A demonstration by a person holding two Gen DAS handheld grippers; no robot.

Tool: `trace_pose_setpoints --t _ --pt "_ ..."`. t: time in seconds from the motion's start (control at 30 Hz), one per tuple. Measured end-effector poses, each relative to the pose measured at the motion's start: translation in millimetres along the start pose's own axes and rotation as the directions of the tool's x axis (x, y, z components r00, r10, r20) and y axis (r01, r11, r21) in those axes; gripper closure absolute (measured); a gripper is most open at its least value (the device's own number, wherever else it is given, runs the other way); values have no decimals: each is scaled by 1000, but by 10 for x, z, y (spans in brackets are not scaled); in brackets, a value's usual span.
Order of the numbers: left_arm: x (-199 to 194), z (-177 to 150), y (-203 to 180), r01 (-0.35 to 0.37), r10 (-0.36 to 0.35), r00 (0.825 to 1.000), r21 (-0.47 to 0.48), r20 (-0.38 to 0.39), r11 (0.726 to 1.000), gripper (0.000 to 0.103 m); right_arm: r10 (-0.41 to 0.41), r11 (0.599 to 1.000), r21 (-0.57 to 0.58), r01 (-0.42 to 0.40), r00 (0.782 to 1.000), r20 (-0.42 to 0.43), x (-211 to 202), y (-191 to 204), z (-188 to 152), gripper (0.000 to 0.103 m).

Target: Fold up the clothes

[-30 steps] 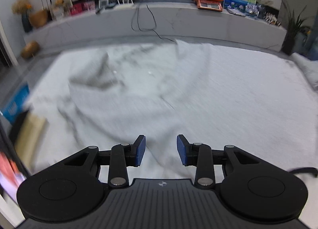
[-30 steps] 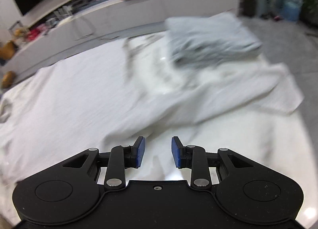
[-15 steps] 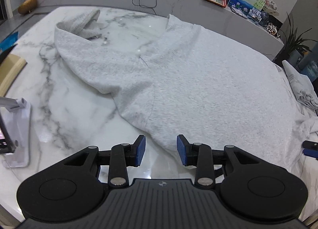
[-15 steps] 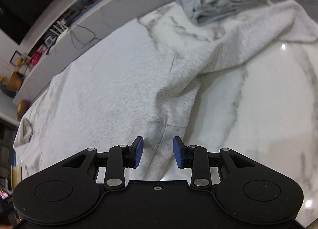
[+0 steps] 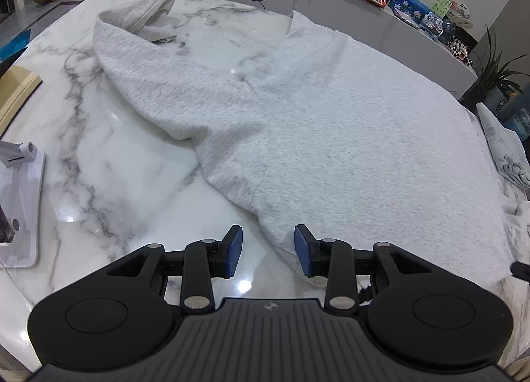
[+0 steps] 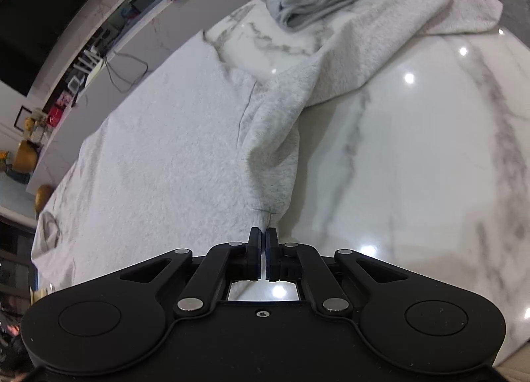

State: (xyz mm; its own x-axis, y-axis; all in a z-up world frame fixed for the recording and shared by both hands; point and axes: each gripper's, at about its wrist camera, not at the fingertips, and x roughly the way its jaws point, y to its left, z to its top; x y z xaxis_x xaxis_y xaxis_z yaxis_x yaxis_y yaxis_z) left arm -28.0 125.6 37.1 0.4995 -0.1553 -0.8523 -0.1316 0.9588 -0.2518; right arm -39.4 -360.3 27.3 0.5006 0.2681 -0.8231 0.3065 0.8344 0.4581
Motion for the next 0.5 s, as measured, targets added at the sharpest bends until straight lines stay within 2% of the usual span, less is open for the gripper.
trace_pose_setpoints --t 0.1,0.27,0.4,0.5 --pt "-25 2 47 15 -15 1000 -15 -7 1000 70 -14 1000 -11 14 1000 -15 3 1 -16 99" --pt "-45 4 106 36 -37 999 -56 -16 998 70 -24 999 37 24 1000 -17 -26 -43 -12 78" --pt "36 40 109 48 -51 998 -103 -26 994 69 4 993 115 -3 1000 -12 -3 -124 23 77" --pt "122 65 90 102 -105 994 -160 -14 982 70 4 992 127 -3 1000 -7 66 -109 18 77"
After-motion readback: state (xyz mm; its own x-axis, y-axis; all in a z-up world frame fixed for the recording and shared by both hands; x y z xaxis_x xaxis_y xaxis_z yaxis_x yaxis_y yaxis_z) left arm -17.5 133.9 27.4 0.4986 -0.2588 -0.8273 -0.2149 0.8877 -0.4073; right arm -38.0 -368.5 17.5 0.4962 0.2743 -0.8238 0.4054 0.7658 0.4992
